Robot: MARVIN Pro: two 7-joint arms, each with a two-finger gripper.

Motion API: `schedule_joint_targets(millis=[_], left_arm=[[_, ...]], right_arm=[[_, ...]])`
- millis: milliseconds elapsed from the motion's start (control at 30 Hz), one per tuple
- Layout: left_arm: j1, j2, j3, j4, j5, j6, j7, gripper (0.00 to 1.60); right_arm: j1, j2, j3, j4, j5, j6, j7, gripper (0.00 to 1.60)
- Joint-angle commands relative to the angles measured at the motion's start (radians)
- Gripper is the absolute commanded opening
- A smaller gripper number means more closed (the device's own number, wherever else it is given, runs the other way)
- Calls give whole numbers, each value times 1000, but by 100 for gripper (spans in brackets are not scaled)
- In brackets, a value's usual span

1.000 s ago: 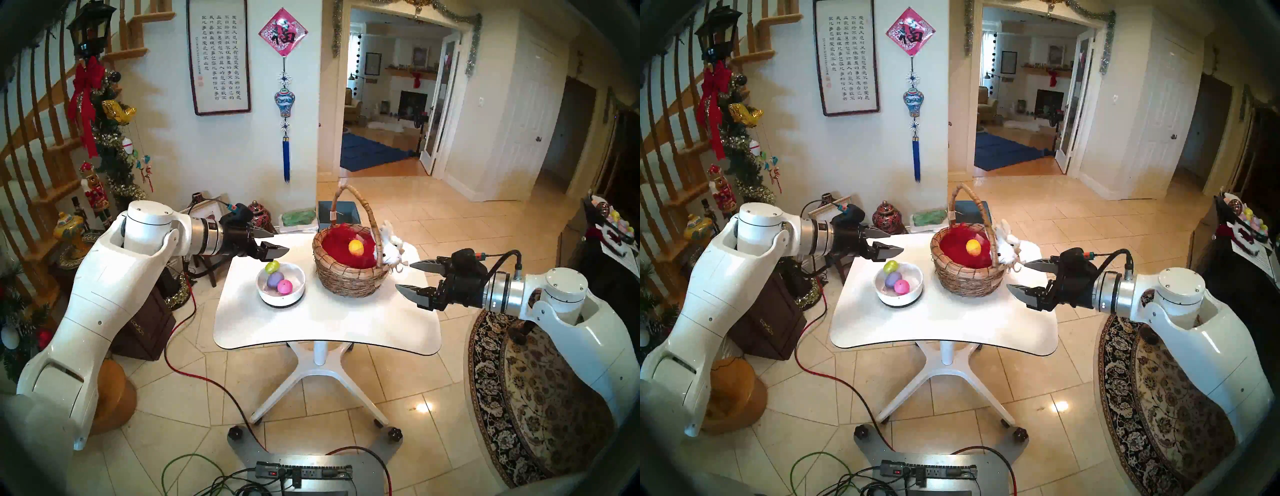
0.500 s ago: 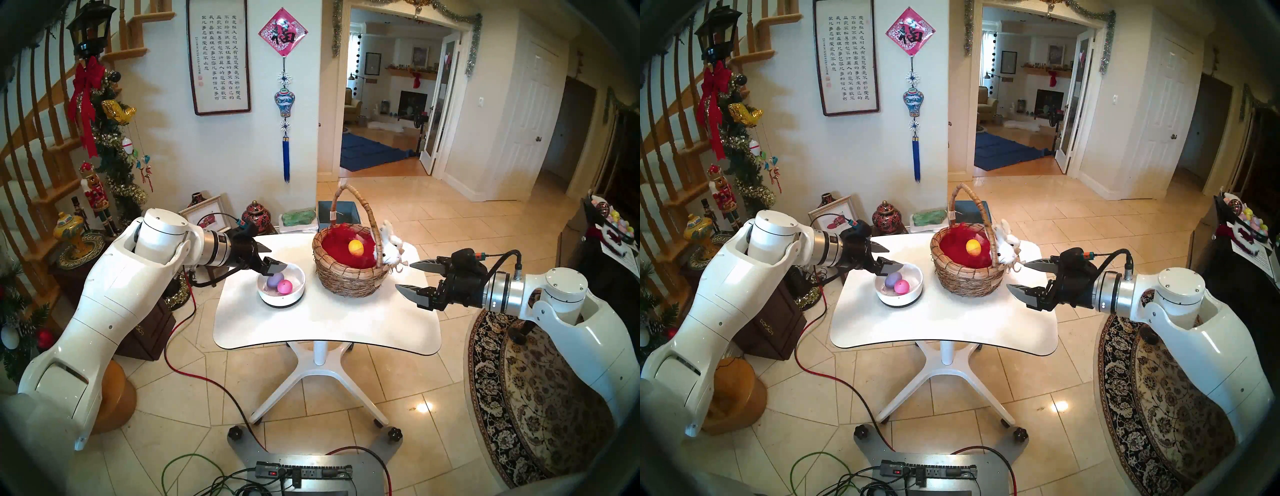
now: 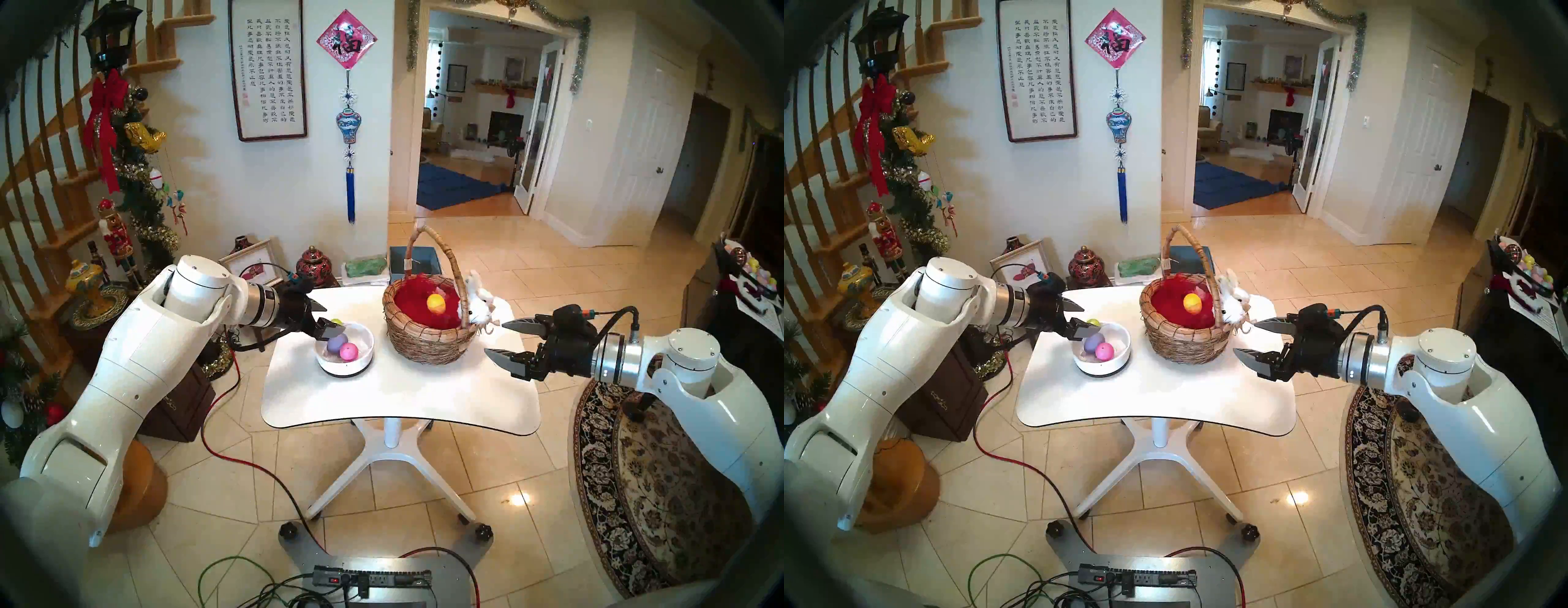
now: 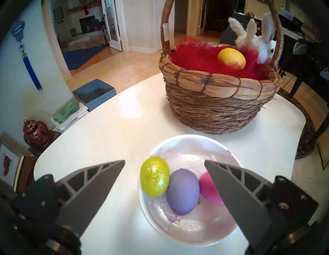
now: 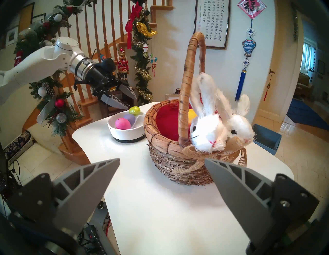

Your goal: Put easter egg into basket

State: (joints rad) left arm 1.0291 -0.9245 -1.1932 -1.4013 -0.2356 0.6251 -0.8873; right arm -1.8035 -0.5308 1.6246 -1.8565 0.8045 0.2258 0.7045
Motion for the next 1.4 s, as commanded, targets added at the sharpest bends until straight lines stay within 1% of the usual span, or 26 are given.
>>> schedule_joint_targets(millis=[0, 200, 733, 1367], left_arm=[[-44, -15, 3, 12, -1, 16, -11, 160], [-56, -25, 5, 32, 6, 27, -23, 160], [-84, -45, 16, 92, 33, 17, -29, 160], [-86, -56, 18, 114, 53, 12, -47, 160]], right_arm=[[2, 2, 9, -2, 1, -2, -1, 160], [2, 2, 9, -1, 1, -2, -1, 160], [2, 2, 9, -2, 1, -2, -1, 160], [2, 2, 10, -2, 1, -2, -2, 160]])
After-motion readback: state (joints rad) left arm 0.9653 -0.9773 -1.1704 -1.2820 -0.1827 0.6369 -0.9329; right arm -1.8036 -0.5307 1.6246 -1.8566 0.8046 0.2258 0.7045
